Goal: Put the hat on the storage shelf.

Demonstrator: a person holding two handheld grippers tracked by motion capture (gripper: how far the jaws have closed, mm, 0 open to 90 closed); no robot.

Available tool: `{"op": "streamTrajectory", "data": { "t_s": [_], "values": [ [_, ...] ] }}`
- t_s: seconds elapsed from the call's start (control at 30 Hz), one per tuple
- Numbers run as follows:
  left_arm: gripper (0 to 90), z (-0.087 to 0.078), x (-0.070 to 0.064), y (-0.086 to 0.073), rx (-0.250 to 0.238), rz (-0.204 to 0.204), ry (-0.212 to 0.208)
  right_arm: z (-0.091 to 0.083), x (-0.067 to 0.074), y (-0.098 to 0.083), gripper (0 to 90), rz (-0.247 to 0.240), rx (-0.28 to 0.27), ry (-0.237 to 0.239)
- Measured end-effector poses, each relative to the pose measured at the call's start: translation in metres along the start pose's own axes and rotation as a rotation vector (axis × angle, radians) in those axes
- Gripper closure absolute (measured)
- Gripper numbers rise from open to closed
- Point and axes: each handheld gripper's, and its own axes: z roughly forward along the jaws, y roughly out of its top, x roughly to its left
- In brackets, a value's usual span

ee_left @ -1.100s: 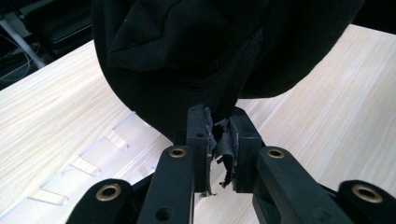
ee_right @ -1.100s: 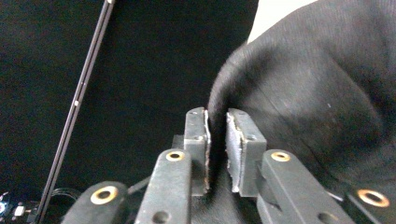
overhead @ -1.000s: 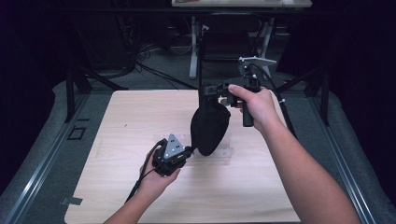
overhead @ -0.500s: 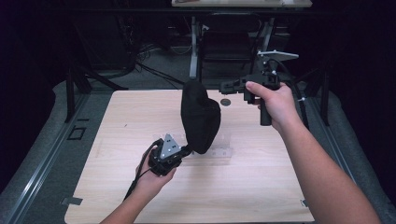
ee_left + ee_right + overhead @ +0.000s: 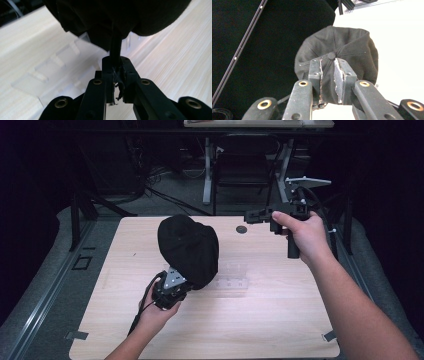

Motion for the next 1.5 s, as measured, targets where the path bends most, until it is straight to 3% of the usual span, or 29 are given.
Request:
{"op": "streamTrajectory", "data": {
  "t_s": [0.03, 0.1, 0.37, 0.4, 0.43, 0.47, 0.5, 0.53, 0.57, 0.6, 0.63, 0.67, 0.8, 0.83, 0.87, 0.9, 1.13, 1.2, 1.37, 1.47, 1.5],
  "values": [
    [84.2, 0.002, 0.003, -0.004, 0.003, 0.012, -0.026, -0.001, 0.0, -0.001, 75.8, -0.001, -0.006, -0.003],
    [84.2, 0.002, 0.004, -0.009, -0.006, -0.026, -0.015, -0.003, -0.001, -0.001, 75.8, -0.006, -0.005, -0.007],
    [83.7, 0.002, 0.003, -0.022, -0.019, -0.052, -0.006, -0.011, -0.004, -0.003, 75.6, -0.009, -0.023, -0.029],
    [83.6, 0.003, -0.001, -0.023, -0.03, -0.119, -0.015, -0.012, -0.004, -0.003, 75.6, -0.013, -0.024, -0.036],
    [83.5, 0.001, 0.004, -0.023, -0.017, -0.057, -0.014, -0.013, -0.004, -0.004, 75.5, -0.012, -0.024, -0.04],
    [83.4, 0.001, 0.0, -0.025, -0.023, -0.115, -0.016, -0.015, -0.005, -0.004, 75.4, -0.014, -0.026, -0.044],
    [83.2, 0.0, 0.003, -0.025, -0.008, -0.061, -0.011, -0.017, -0.005, -0.005, 75.3, -0.01, -0.03, -0.043],
    [82.8, 0.0, 0.004, -0.025, -0.007, -0.05, -0.01, -0.018, -0.006, -0.005, 75.2, -0.012, -0.027, -0.046],
    [81.7, -0.001, 0.004, -0.026, -0.005, -0.045, -0.005, -0.019, -0.007, -0.006, 75.2, -0.013, -0.028, -0.05],
    [79.6, -0.002, 0.002, -0.027, -0.003, -0.066, 0.01, -0.021, -0.008, -0.007, 75.2, -0.017, -0.033, -0.055],
    [77.7, -0.004, 0.004, -0.028, 0.001, -0.045, 0.007, -0.021, -0.008, -0.007, 75.1, -0.017, -0.035, -0.062],
    [76.4, -0.005, 0.003, -0.03, -0.008, -0.07, 0.008, -0.024, -0.009, -0.008, 75.1, -0.023, -0.024, -0.078],
    [70.2, -0.013, 0.008, -0.036, 0.019, -0.023, 0.053, -0.03, -0.012, -0.013, 74.6, -0.032, -0.032, -0.109],
    [68.4, -0.014, 0.007, -0.038, 0.014, -0.051, 0.077, -0.031, -0.013, -0.014, 74.3, -0.035, -0.036, -0.117],
    [66.3, -0.017, 0.009, -0.04, 0.017, -0.041, 0.073, -0.032, -0.013, -0.015, 74.1, -0.037, -0.037, -0.124],
    [64.8, -0.018, 0.011, -0.042, 0.011, -0.053, 0.061, -0.033, -0.014, -0.016, 74.0, -0.04, -0.036, -0.13],
    [52.9, -0.036, 0.025, -0.052, -0.016, -0.137, 0.083, -0.038, -0.017, -0.025, 73.6, -0.062, -0.025, -0.17],
    [49.4, -0.041, 0.03, -0.057, -0.019, -0.158, 0.088, -0.039, -0.018, -0.029, 73.2, -0.078, -0.021, -0.2],
    [47.3, -0.048, 0.037, -0.068, -0.032, -0.206, 0.098, -0.041, -0.019, -0.041, 73.0, -0.131, -0.01, -0.279],
    [47.0, -0.049, 0.041, -0.074, -0.038, -0.24, 0.09, -0.04, -0.025, -0.049, 72.5, -0.135, -0.002, -0.275],
    [47.0, -0.049, 0.042, -0.076, -0.036, -0.25, 0.089, -0.039, -0.026, -0.051, 72.5, -0.139, 0.01, -0.298]
  ]
}}
